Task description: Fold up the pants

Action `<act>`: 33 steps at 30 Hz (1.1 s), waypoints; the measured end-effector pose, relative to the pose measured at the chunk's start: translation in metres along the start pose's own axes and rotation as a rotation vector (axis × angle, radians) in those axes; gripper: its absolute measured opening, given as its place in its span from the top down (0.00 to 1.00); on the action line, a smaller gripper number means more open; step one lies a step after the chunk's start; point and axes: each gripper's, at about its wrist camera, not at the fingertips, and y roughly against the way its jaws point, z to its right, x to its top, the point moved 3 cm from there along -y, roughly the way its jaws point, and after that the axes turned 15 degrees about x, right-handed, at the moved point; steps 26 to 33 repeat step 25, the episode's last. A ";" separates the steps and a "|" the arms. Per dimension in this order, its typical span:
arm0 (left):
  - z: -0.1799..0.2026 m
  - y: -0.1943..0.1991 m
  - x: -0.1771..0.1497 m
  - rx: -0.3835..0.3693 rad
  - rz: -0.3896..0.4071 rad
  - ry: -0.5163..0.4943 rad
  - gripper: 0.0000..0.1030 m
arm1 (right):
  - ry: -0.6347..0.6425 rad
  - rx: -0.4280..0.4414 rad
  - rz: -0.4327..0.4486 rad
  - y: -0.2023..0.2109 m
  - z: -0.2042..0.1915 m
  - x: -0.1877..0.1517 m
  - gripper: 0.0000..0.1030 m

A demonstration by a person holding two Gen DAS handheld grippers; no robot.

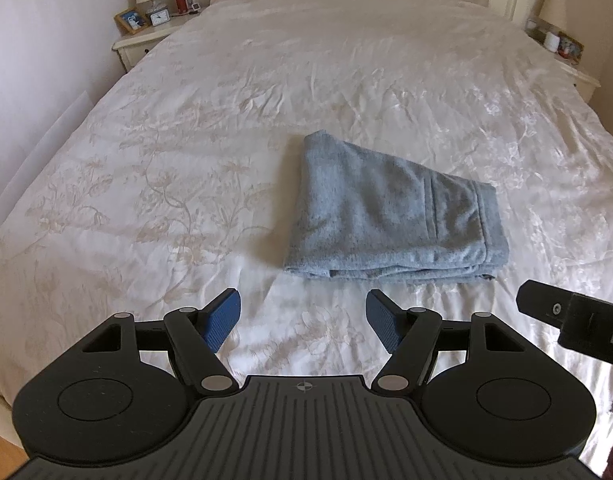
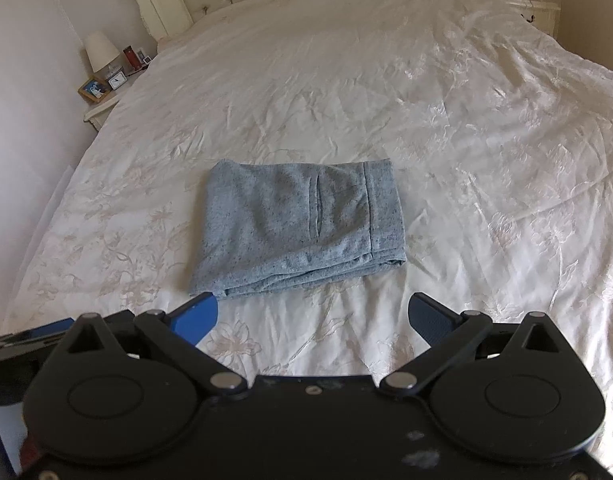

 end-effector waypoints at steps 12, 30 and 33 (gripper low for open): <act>0.011 0.000 -0.003 0.004 -0.038 0.005 0.34 | -0.023 0.030 -0.014 -0.003 0.015 0.002 0.00; 0.017 0.002 -0.003 0.030 -0.032 0.000 0.34 | -0.040 0.054 -0.031 -0.008 0.023 0.003 0.00; 0.017 0.002 -0.003 0.030 -0.032 0.000 0.34 | -0.040 0.054 -0.031 -0.008 0.023 0.003 0.00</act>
